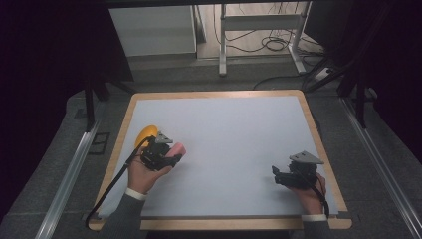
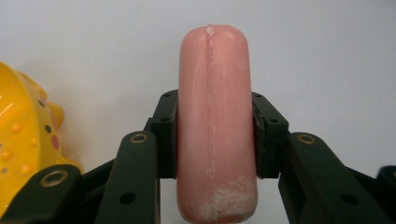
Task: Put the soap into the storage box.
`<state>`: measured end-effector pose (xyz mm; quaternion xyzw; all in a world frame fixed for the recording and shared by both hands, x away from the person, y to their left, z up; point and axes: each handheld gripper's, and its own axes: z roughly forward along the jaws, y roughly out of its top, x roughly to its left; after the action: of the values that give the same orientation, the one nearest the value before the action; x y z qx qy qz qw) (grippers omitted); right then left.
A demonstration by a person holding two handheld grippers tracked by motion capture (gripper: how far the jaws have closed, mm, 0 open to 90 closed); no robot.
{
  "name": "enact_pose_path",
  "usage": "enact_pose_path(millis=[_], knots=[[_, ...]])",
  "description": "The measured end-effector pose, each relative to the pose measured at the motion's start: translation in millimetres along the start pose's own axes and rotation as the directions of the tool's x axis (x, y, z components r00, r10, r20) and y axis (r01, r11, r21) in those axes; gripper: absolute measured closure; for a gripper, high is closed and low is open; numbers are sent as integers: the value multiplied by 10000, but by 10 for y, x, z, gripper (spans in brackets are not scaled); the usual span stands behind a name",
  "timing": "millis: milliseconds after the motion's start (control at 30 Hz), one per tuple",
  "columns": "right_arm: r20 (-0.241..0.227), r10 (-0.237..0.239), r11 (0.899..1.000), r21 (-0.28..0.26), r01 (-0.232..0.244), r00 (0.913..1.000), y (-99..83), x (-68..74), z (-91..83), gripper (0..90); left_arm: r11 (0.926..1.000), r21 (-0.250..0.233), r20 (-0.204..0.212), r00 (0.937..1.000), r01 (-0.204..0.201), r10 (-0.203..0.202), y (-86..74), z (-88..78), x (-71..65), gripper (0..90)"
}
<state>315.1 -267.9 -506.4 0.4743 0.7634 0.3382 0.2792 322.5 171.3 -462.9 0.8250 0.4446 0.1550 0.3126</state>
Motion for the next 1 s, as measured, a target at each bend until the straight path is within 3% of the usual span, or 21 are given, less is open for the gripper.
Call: enact_pose_path(millis=[1000], knots=[[65,122,9999,-57,-121,9999,2,-35,-25,85,9989,-226,-316,9987,402,-409,33,-152,225,601]])
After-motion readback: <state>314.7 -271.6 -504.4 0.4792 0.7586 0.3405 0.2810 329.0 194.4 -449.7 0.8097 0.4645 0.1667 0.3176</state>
